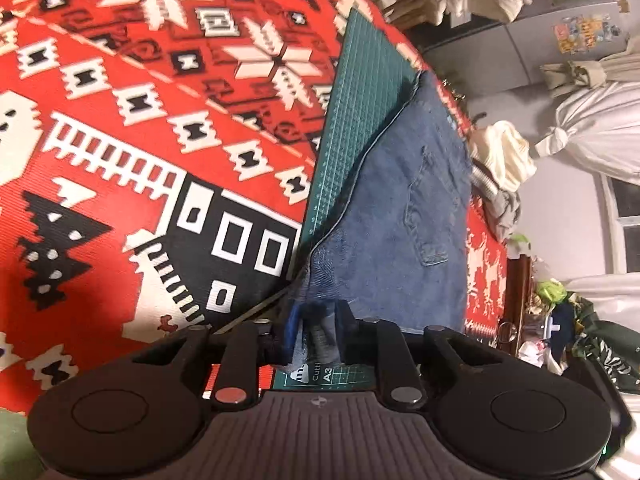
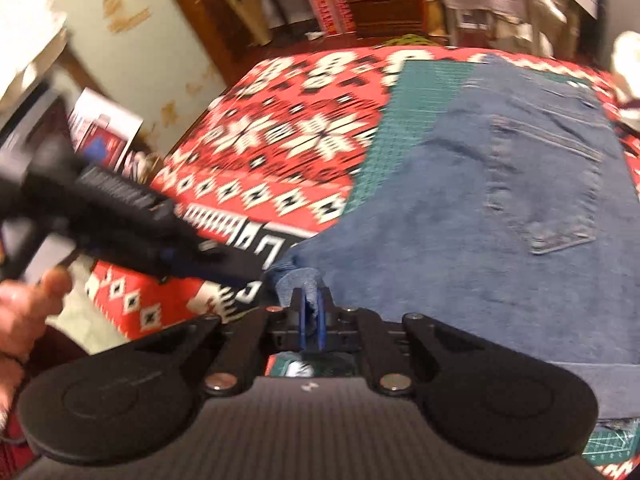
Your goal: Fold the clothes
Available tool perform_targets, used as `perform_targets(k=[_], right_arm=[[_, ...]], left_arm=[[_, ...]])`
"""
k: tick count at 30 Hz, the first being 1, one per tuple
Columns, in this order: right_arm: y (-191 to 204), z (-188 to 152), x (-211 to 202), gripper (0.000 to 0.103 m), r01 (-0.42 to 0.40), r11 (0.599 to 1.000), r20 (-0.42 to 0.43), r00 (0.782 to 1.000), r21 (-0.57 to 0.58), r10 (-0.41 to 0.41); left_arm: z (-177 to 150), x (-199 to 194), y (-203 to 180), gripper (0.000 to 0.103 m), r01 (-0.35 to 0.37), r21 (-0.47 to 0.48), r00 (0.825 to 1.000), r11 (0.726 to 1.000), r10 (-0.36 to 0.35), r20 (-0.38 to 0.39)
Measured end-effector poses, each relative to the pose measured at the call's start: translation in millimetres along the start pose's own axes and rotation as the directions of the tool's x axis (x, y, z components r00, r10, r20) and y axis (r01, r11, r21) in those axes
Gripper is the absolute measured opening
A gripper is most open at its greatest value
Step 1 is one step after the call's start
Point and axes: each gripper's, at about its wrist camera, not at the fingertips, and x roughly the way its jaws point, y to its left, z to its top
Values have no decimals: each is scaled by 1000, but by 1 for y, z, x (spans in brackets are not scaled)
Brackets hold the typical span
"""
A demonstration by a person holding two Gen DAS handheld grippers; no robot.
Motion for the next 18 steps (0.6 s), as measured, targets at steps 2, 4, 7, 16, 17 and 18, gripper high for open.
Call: perform_targets(k=[2,4,7,16,17,18], right_arm=[[-11,4,-5,6,-8,999,13,1000,36,8],[-17,7,-7,6,-19,999,21,1000,50,18],[-20,9,-5,6,-46,997,24,999,63,44],[-22,8,0,6,-96,991,35,995,98,93],[-23,9,0,6,-98,990,37,995,100,94],[-24,9,0,6,-101,990,37,995,102,97]], left_arm=[[-2,3,-3,24,-31,18,999,999,31,-18],[-4,12,-7,24,-79,46,995,996,82,-52],[-7,29,-12,24,-141,92,982,986,151,-110],[-15,31,-23,7,-252,197,961,947,269,-61],[-16,29,-26,7,-259,208,960,943,275,-57],[-17,28,-27,7,-270,219,956,938,288,-53]])
